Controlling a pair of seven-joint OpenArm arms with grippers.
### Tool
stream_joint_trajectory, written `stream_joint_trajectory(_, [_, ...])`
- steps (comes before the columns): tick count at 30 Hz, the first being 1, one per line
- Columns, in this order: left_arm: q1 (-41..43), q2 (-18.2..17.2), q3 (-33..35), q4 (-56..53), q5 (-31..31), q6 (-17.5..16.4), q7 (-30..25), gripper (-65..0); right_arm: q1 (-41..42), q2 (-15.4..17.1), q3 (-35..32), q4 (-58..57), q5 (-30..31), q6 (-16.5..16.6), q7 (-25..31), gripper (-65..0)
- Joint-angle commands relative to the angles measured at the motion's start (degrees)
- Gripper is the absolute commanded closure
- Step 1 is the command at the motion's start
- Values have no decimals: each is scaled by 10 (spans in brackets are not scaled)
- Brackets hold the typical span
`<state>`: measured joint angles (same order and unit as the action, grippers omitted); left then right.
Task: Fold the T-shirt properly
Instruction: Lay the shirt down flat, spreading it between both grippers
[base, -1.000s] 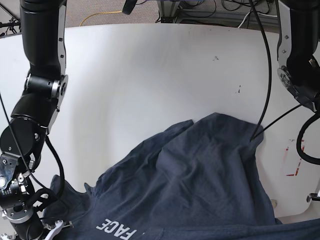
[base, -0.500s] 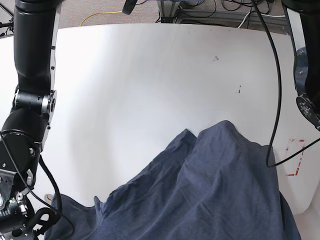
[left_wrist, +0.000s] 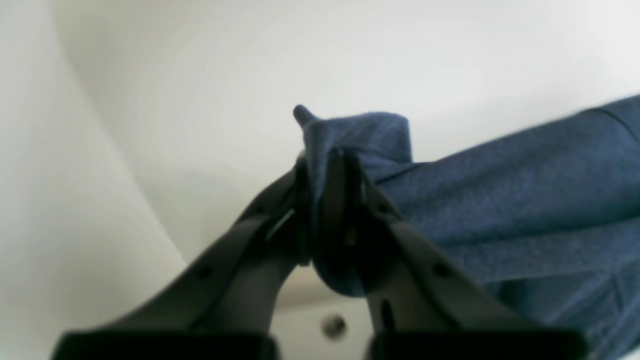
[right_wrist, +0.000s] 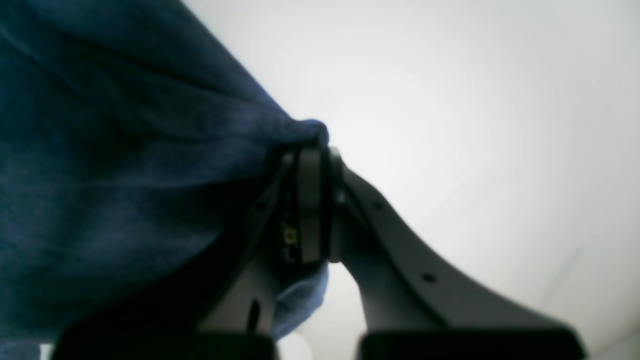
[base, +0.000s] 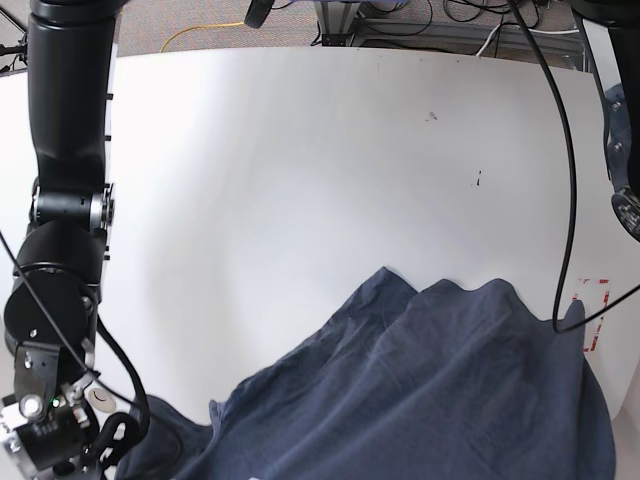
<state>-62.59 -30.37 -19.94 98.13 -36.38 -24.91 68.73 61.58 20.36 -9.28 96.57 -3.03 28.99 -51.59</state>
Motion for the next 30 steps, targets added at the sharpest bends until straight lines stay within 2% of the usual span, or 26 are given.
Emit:
stream_joint_trajectory(1, [29, -10, -23, 41, -15, 3, 1, -1, -26, 8, 32, 36, -15, -4, -2, 0])
stream_joint_trajectory(3, [76, -9, -30, 65, -23, 3, 3, -1, -69, 3, 55, 59, -14, -4, -2, 0])
stream_joint_trajectory(7, [186, 20, -45, 119, -27, 3, 6, -1, -169, 3, 76, 107, -11, -4, -2, 0])
stream_joint_trajectory(11, [287, 33, -60, 146, -28, 3, 6, -1, -268, -4, 112, 146, -10, -4, -2, 0])
stream_joint_trajectory(14, [334, 54, -61, 154, -29, 3, 6, -1, -328, -23, 139, 163, -10, -4, -1, 0])
stream_joint_trajectory(17, [392, 60, -69, 166, -30, 3, 6, -1, -387, -26, 162, 181, -10, -3, 0, 0])
stream_joint_trajectory(20, [437, 76, -96, 166, -58, 3, 5, -1, -431, -29, 169, 185, -10, -3, 1, 0])
stream_joint_trajectory(24, [512, 95, -117, 167, -89, 3, 5, -1, -484, -55, 207, 189, -10, -3, 1, 0])
stream_joint_trajectory(30, [632, 98, -157, 168, -121, 3, 5, -1, -549, -75, 248, 190, -10, 9, 1, 0])
